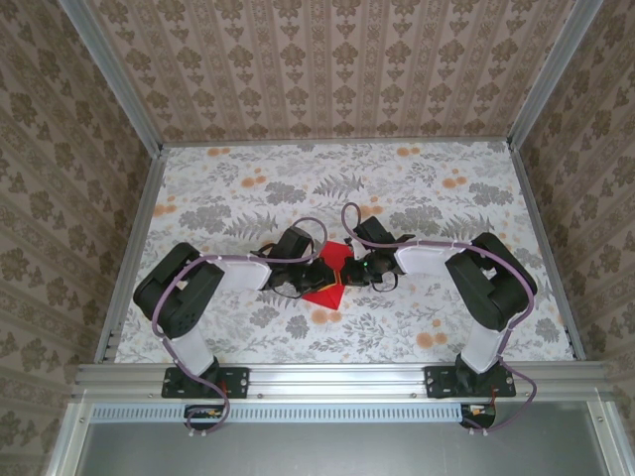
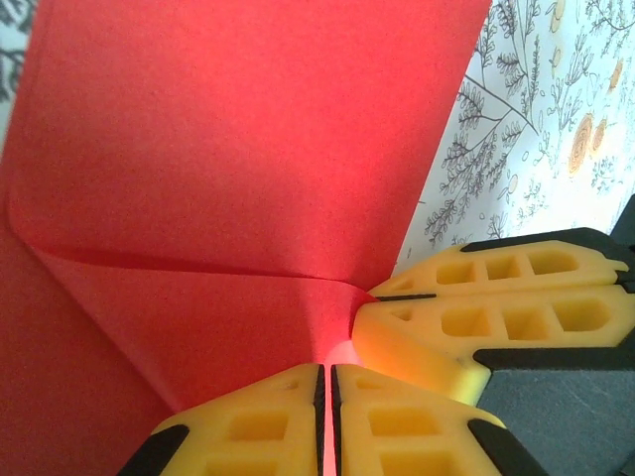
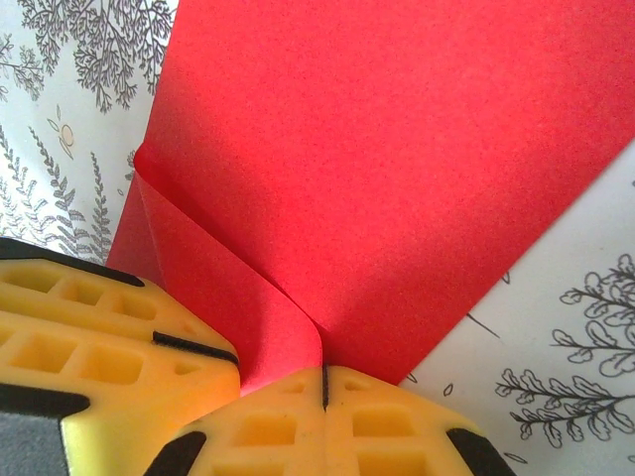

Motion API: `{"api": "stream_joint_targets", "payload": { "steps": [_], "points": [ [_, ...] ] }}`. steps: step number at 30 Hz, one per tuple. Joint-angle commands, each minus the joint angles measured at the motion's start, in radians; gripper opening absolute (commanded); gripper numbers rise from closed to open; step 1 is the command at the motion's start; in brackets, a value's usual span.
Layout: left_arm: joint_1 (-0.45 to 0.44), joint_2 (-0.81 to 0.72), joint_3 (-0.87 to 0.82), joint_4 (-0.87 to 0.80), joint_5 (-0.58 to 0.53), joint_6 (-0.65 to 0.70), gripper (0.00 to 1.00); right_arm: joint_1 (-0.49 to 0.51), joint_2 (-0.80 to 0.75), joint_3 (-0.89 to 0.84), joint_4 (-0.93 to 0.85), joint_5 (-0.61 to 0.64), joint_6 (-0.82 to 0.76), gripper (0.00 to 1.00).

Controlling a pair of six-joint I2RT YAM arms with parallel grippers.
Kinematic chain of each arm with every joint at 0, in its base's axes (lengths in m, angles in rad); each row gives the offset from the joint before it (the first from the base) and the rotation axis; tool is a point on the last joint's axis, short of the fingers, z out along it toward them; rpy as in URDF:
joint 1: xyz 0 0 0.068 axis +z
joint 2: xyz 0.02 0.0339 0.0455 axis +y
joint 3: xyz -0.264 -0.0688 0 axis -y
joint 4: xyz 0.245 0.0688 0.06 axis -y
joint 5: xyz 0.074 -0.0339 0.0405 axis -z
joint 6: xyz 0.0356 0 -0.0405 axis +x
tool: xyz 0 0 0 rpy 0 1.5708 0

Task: Fold a paper plane with a square sheet of paper (pick it up from the middle)
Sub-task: Fold the triangle a second time at the center of the table.

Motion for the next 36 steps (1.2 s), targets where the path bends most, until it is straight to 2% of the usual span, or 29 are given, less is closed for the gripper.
{"api": "stream_joint_targets", "payload": {
  "steps": [1,13,21,23,29,36],
  "points": [
    [-0.005,0.008,-0.004,-0.034,-0.023,0.011,0.12,-0.003,0.043,0.006,-0.028,0.034,-0.024,0.04],
    [-0.004,0.029,-0.035,-0.065,-0.063,-0.025,0.09,-0.003,0.029,0.019,-0.044,0.048,-0.015,0.07],
    [-0.004,0.035,-0.052,-0.073,-0.08,-0.036,0.09,-0.014,-0.131,0.004,-0.068,0.083,0.025,0.23],
    [-0.005,0.036,-0.053,-0.078,-0.085,-0.037,0.09,-0.014,-0.171,-0.019,-0.064,0.083,0.038,0.25],
    [-0.006,0.045,-0.066,-0.07,-0.097,-0.047,0.08,0.033,-0.234,-0.105,-0.032,0.014,0.084,0.18],
    [-0.006,0.056,-0.078,-0.053,-0.1,-0.053,0.08,0.117,-0.212,-0.127,0.038,-0.004,0.14,0.11]
  ]
}}
